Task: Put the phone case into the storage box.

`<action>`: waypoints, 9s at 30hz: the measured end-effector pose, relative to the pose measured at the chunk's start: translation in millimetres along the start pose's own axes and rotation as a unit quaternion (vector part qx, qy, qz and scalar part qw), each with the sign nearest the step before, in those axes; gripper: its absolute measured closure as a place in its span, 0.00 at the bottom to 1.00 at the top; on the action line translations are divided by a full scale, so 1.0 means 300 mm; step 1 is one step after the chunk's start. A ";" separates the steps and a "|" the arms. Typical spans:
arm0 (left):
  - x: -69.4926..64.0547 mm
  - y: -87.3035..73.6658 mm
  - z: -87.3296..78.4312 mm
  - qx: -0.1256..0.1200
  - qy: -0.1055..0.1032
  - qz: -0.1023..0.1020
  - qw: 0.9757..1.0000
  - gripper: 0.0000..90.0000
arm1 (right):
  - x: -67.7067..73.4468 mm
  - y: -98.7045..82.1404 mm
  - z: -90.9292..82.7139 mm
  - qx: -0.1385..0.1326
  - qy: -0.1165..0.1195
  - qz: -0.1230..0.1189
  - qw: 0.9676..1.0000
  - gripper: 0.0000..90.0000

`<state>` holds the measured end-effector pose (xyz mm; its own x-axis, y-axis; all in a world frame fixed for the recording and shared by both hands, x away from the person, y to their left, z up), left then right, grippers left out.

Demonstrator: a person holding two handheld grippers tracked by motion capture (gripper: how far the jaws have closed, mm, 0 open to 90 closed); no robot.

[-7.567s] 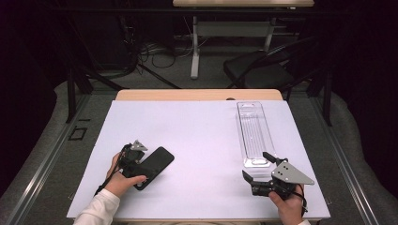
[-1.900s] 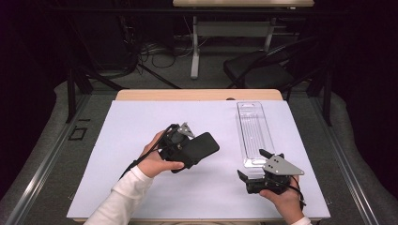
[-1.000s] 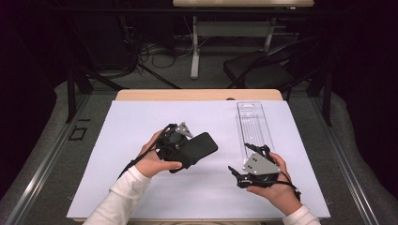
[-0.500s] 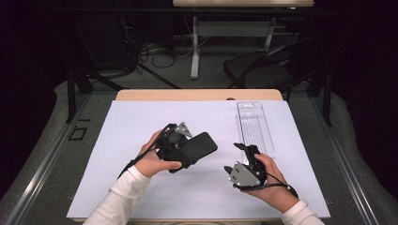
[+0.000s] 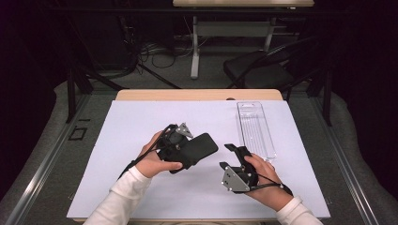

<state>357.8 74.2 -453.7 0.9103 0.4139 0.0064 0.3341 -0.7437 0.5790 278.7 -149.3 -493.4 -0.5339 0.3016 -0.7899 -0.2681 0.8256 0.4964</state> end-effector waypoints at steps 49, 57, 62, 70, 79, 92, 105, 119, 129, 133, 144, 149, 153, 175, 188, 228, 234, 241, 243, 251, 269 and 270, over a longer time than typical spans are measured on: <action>-0.044 0.015 0.019 0.002 -0.021 0.017 1.000 0.16 | 0.060 0.080 0.095 -0.022 -0.012 -0.095 0.995 0.49; -0.058 0.019 0.016 -0.001 -0.030 0.022 0.999 0.16 | 0.060 0.077 0.107 -0.017 -0.026 -0.127 0.991 0.53; -0.064 0.021 0.016 -0.003 -0.034 0.022 0.999 0.16 | 0.063 0.076 0.112 -0.023 -0.032 -0.137 0.990 0.54; -0.071 0.024 0.015 -0.005 -0.042 0.025 0.999 0.16 | 0.068 0.075 0.117 -0.023 -0.036 -0.159 0.986 0.59; -0.069 0.024 0.014 -0.006 -0.043 0.023 0.999 0.16 | 0.077 0.073 0.121 -0.022 -0.042 -0.167 0.985 0.65; -0.065 0.023 0.015 -0.006 -0.047 0.020 0.999 0.16 | 0.082 0.068 0.133 -0.022 -0.051 -0.187 0.981 0.73; -0.060 0.022 0.013 -0.007 -0.052 0.016 0.998 0.16 | 0.085 0.069 0.144 -0.019 -0.062 -0.209 0.976 0.81; -0.047 0.017 0.015 -0.011 -0.067 -0.002 0.998 0.16 | 0.090 0.066 0.144 -0.021 -0.073 -0.211 0.974 0.88; -0.040 0.015 0.017 -0.016 -0.077 -0.015 0.997 0.16 | 0.093 0.065 0.146 -0.023 -0.083 -0.208 0.974 0.91; -0.037 0.014 0.018 -0.016 -0.081 -0.021 0.996 0.16 | 0.097 0.063 0.150 -0.028 -0.087 -0.205 0.975 0.92; -0.025 0.009 0.015 -0.020 -0.097 -0.034 0.995 0.16 | 0.099 0.063 0.149 -0.036 -0.105 -0.209 0.972 0.95; -0.021 0.008 0.016 -0.018 -0.097 -0.036 0.994 0.16 | 0.102 0.061 0.155 -0.039 -0.106 -0.204 0.972 0.95; -0.020 0.007 0.016 -0.019 -0.097 -0.037 0.994 0.16 | 0.103 0.060 0.156 -0.039 -0.106 -0.205 0.972 0.95; -0.019 0.003 0.012 -0.032 -0.101 -0.042 0.994 0.11 | 0.108 0.056 0.158 -0.035 -0.106 -0.203 0.973 0.96; -0.008 -0.006 -0.026 -0.048 -0.092 -0.043 0.994 0.10 | 0.108 0.032 0.160 -0.027 -0.109 -0.190 0.975 0.96; 0.113 -0.093 -0.169 -0.095 -0.053 -0.094 0.990 0.11 | 0.083 -0.001 0.132 -0.026 -0.110 -0.161 0.981 0.96; 0.120 -0.098 -0.173 -0.096 -0.049 -0.095 0.990 0.11 | 0.077 0.000 0.130 -0.026 -0.101 -0.150 0.983 0.97; 0.126 -0.104 -0.177 -0.093 -0.038 -0.087 0.991 0.17 | 0.074 0.003 0.128 -0.026 -0.096 -0.147 0.984 0.97; 0.128 -0.106 -0.177 -0.095 -0.037 -0.087 0.991 0.17 | 0.073 0.003 0.127 -0.026 -0.095 -0.145 0.984 0.97; 0.139 -0.116 -0.189 -0.104 -0.025 -0.081 0.991 0.18 | 0.057 0.002 0.118 -0.039 -0.077 -0.097 0.991 0.97; 0.155 -0.135 -0.204 -0.120 -0.011 -0.060 0.991 0.24 | 0.019 -0.014 0.109 -0.067 0.026 0.078 0.994 0.97; 0.154 -0.134 -0.200 -0.119 -0.011 -0.058 0.991 0.25 | 0.017 -0.015 0.108 -0.067 0.030 0.084 0.994 0.97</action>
<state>371.8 154.9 -427.7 0.8755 0.4752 -0.0878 0.3715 -0.5456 0.7513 303.2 -136.0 -511.3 -0.6256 0.3984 -0.6707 -0.2723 0.6941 0.6663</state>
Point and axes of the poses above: each handheld gripper's, and its own axes: z roughly forward along the jaws, y roughly out of its top, x roughly to its left, the point moved 1 cm from there along z, roughly forward along the jaws, and after that the axes turned 5 degrees about z, right-handed, at the moved point
